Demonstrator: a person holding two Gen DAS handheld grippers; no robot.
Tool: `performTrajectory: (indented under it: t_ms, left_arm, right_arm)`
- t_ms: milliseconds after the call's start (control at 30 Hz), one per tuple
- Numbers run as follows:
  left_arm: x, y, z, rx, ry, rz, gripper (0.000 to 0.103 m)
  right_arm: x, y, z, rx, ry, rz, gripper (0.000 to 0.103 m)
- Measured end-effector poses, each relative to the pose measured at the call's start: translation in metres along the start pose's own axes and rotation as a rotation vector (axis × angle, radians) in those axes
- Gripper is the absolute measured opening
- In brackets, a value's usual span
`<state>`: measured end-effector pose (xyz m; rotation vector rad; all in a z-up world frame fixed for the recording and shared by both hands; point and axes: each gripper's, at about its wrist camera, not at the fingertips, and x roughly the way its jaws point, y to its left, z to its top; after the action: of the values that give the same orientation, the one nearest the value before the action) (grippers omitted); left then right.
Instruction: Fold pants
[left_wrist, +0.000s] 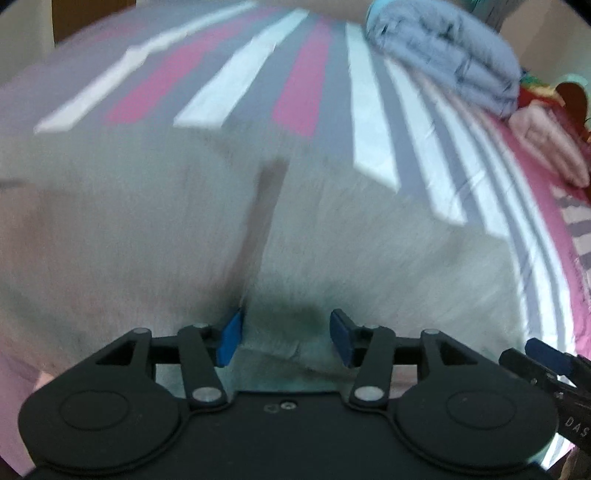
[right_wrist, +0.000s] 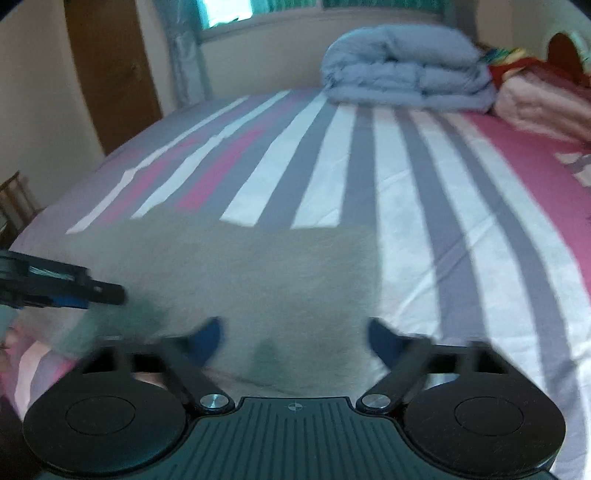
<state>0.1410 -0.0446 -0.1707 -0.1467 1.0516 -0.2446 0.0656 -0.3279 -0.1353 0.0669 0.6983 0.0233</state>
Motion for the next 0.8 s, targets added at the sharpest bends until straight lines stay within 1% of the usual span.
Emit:
performTrajectory:
  t_ms: [33, 67, 133, 200, 300, 333, 367, 433, 500, 567, 600, 667, 700, 733, 800]
  left_arm:
    - [-0.001, 0.006, -0.005, -0.006, 0.0, -0.007, 0.042]
    - [0.0, 0.007, -0.005, -0.007, -0.002, -0.013, 0.042]
    - [-0.002, 0.005, -0.004, 0.01, 0.001, -0.011, 0.042]
    - [-0.006, 0.005, -0.003, 0.009, 0.001, -0.018, 0.042]
    - [-0.014, 0.011, 0.002, -0.023, -0.018, -0.026, 0.042]
    - [-0.016, 0.014, 0.003, -0.029, -0.03, -0.026, 0.042]
    - [-0.018, 0.015, 0.004, -0.03, -0.04, -0.025, 0.042]
    - [-0.016, 0.014, 0.007, -0.017, -0.036, -0.016, 0.042]
    - [-0.011, 0.016, 0.007, -0.03, -0.022, 0.0, 0.042]
    - [-0.008, 0.017, 0.005, -0.038, -0.014, -0.001, 0.042]
    - [-0.007, 0.016, 0.003, -0.027, -0.012, 0.004, 0.042]
    - [-0.003, 0.011, 0.004, 0.001, -0.007, 0.012, 0.047]
    - [-0.001, 0.008, 0.003, 0.01, -0.006, 0.013, 0.053]
    - [0.002, 0.006, 0.003, 0.018, -0.004, 0.01, 0.055]
    - [0.002, 0.002, 0.001, 0.033, -0.006, 0.022, 0.055]
  right_arm:
    - [0.007, 0.001, -0.002, 0.001, 0.028, 0.01, 0.059]
    - [0.014, 0.001, -0.006, -0.001, 0.052, 0.012, 0.059]
    - [0.028, 0.001, -0.015, -0.031, 0.109, -0.03, 0.059]
    - [0.033, -0.004, -0.021, -0.05, 0.118, -0.062, 0.059]
    - [0.03, -0.01, -0.016, -0.046, 0.131, -0.056, 0.059]
    - [0.027, -0.013, -0.013, -0.033, 0.122, -0.046, 0.059]
    - [0.021, -0.015, -0.008, -0.021, 0.096, -0.035, 0.059]
    - [0.017, -0.014, 0.001, -0.048, 0.059, -0.056, 0.059]
    - [0.024, -0.012, 0.009, -0.071, 0.05, -0.068, 0.059]
    - [0.032, -0.014, 0.018, -0.053, 0.053, -0.052, 0.059]
    - [0.035, -0.014, 0.023, -0.04, 0.045, -0.043, 0.059]
    - [0.042, -0.012, 0.032, -0.035, 0.038, -0.041, 0.059]
    - [0.046, -0.012, 0.035, -0.038, 0.037, -0.042, 0.059]
    - [0.051, -0.011, 0.038, -0.044, 0.04, -0.041, 0.059]
    - [0.063, -0.012, 0.04, -0.06, 0.05, -0.053, 0.059]
